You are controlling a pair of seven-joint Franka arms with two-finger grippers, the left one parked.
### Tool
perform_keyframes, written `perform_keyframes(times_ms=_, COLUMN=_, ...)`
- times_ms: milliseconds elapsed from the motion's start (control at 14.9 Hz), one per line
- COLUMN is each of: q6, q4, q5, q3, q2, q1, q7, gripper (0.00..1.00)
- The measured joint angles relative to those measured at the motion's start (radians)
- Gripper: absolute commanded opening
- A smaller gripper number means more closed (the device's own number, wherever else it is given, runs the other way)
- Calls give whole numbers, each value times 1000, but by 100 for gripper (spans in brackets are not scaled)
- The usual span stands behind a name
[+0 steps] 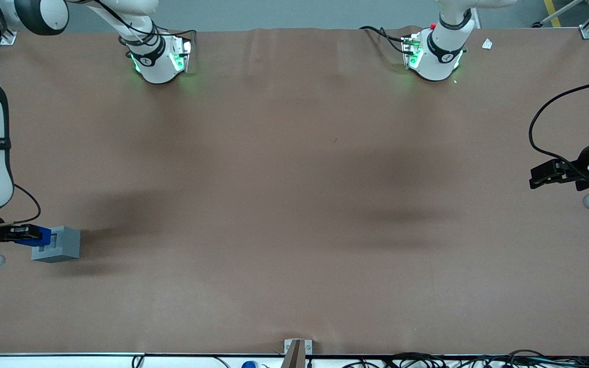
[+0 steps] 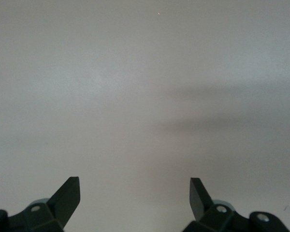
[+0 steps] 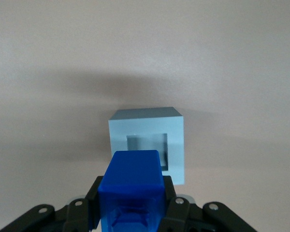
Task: Insert blue part into gray base with right arm
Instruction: 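Lower the blue block into the gray base and press it in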
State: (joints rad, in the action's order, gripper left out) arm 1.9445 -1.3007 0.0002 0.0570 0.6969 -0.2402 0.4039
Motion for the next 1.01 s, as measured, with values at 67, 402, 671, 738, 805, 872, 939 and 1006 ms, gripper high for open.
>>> perform_keyframes(times_ms=67, q6=4, q4=2, q5=4, q3=2, q2=8, q1=0, q7=0, gripper=3)
perform_keyframes(times_ms=402, q6=28, q4=10, q5=12, q3=10, q2=30, q1=0, q7=0, gripper=3)
perform_keyframes(times_ms=671, q6=39, q4=24, q5=13, q3=22, q2=43, q1=0, q7=0, gripper=3)
perform_keyframes(times_ms=738, q6=42, q4=24, q5=13, q3=22, q2=46, q1=0, q7=0, gripper=3)
perform_keyframes(times_ms=805, q6=43, q4=24, q5=13, q3=22, q2=48, q1=0, q7=0, gripper=3)
perform_keyframes(times_ms=872, q6=43, q4=24, q5=13, q3=22, q2=49, q1=0, q7=0, gripper=3)
perform_keyframes(times_ms=939, q6=43, q4=24, q5=14, q3=22, q2=51, q1=1, q7=0, gripper=3)
perform_keyframes(times_ms=1006, q6=43, q4=24, q5=15, q3=22, q2=53, q1=3, q7=0, gripper=3)
